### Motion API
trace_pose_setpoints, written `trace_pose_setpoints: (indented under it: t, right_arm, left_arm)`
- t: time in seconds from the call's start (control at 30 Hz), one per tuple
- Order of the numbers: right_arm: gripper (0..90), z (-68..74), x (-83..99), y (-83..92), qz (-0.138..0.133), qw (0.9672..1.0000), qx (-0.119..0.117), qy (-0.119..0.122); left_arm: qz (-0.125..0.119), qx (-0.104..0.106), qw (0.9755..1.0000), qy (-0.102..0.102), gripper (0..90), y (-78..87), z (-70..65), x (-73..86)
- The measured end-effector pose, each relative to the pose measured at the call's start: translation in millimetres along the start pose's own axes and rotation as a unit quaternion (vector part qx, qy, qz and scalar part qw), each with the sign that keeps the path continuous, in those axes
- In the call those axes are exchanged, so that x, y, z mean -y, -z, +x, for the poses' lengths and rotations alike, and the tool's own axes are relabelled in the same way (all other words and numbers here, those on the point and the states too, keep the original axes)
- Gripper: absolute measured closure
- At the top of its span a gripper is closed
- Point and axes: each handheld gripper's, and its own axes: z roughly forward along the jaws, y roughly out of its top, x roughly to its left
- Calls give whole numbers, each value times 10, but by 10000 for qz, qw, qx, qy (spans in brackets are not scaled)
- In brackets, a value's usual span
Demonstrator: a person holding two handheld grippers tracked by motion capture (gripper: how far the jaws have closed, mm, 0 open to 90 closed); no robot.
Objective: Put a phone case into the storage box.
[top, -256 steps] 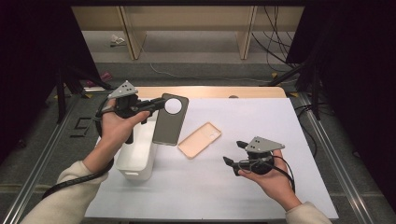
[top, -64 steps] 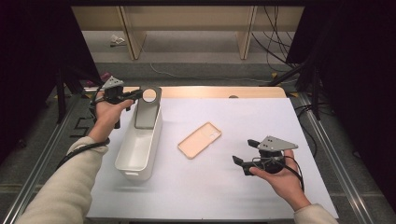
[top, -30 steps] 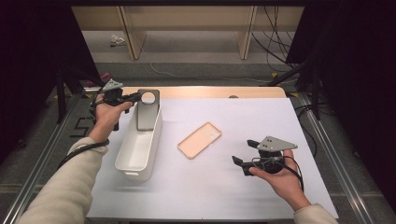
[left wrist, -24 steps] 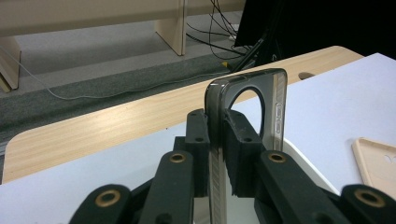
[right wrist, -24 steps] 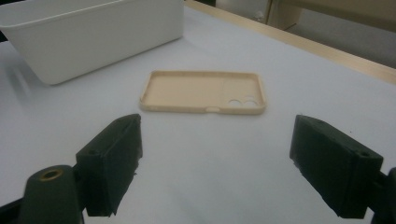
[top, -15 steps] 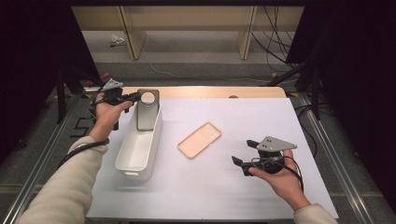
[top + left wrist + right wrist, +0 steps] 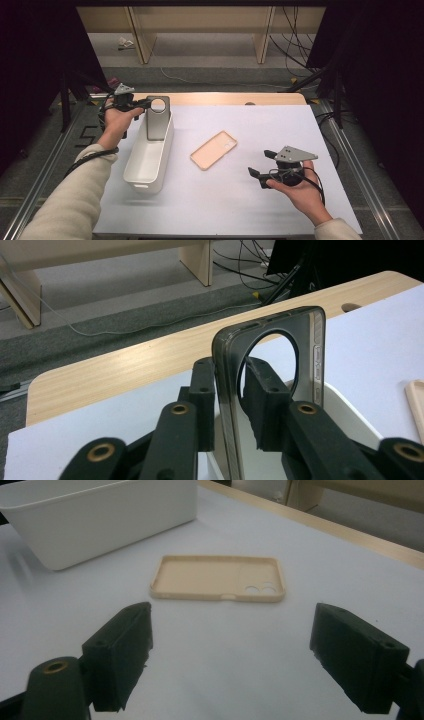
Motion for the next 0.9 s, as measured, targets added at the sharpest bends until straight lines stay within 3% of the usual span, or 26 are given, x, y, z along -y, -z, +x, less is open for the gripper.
trace_pose_setpoints:
  t: [0.47, 0.6, 0.9]
  right_arm:
    - [180, 1, 1, -2, 9, 10000, -9, 3]
    - [180, 1, 2, -2, 22, 10000, -16, 7]
    - [180, 6, 0, -4, 23, 10000, -16, 12]
  left_arm:
    - [228, -281, 9993, -91, 613, -78, -46, -37]
    - [245, -232, 9993, 139, 539, -86, -50, -43]
    - [203, -333, 9989, 246, 400, -46, -71, -77]
